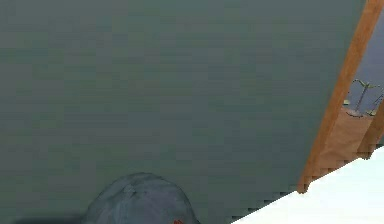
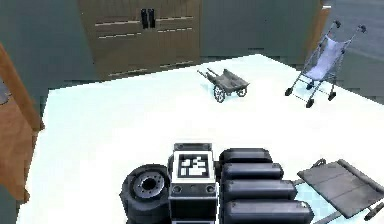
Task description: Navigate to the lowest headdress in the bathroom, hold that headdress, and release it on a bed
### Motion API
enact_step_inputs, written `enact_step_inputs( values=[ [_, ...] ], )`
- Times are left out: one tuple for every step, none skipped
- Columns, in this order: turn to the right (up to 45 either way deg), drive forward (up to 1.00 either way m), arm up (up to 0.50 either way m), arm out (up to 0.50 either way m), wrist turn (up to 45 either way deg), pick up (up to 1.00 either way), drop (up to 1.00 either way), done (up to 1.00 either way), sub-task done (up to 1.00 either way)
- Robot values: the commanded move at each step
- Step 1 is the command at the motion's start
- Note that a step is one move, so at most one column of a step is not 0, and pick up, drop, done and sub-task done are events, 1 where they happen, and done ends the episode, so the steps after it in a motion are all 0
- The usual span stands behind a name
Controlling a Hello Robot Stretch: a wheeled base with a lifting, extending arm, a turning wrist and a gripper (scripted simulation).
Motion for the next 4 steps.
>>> enact_step_inputs(
  values=[
    [45.0,0.0,0.0,0.0,0.0,0.0,0.0,0.0,0.0],
    [15.0,0.0,0.0,0.0,0.0,0.0,0.0,0.0,0.0],
    [0.0,1.0,0.0,0.0,0.0,0.0,0.0,0.0,0.0],
    [3.0,0.0,0.0,0.0,0.0,0.0,0.0,0.0,0.0]
  ],
)
